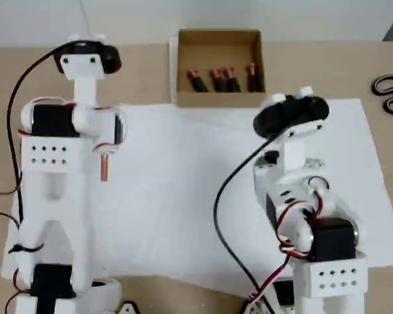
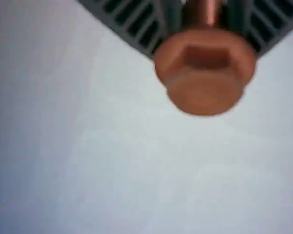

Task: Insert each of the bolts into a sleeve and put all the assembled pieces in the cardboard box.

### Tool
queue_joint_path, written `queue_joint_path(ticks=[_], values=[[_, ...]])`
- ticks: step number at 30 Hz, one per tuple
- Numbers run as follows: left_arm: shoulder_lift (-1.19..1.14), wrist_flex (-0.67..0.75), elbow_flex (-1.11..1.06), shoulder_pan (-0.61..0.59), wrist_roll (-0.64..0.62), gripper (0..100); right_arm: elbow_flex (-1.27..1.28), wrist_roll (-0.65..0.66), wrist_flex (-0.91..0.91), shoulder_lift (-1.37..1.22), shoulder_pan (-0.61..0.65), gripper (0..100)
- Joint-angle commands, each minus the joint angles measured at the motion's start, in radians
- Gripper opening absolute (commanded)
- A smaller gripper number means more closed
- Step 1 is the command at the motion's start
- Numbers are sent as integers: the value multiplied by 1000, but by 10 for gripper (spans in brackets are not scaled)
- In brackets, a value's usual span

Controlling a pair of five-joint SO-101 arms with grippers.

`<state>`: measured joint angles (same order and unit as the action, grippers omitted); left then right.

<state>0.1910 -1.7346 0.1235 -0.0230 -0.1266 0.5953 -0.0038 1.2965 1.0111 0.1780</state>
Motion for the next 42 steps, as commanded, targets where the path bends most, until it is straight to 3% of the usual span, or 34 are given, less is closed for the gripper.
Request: queue_joint_path(ticks=[1,10,15,23,32,38,42], values=[[78,-17,-19,-2,-3,6,0,-133,-18,15,61,4],[169,20,-25,-3,-3,6,6,2,-61,13,263,4],[282,18,-25,-3,-3,6,150,2,-268,67,272,4],[450,18,-28,-3,-5,6,531,3,-584,374,272,4],[601,110,-30,0,-11,6,825,3,-710,665,272,4],[618,201,-30,144,-216,6,934,3,-716,811,320,4],[615,201,-30,160,-262,6,957,3,-710,794,369,4]])
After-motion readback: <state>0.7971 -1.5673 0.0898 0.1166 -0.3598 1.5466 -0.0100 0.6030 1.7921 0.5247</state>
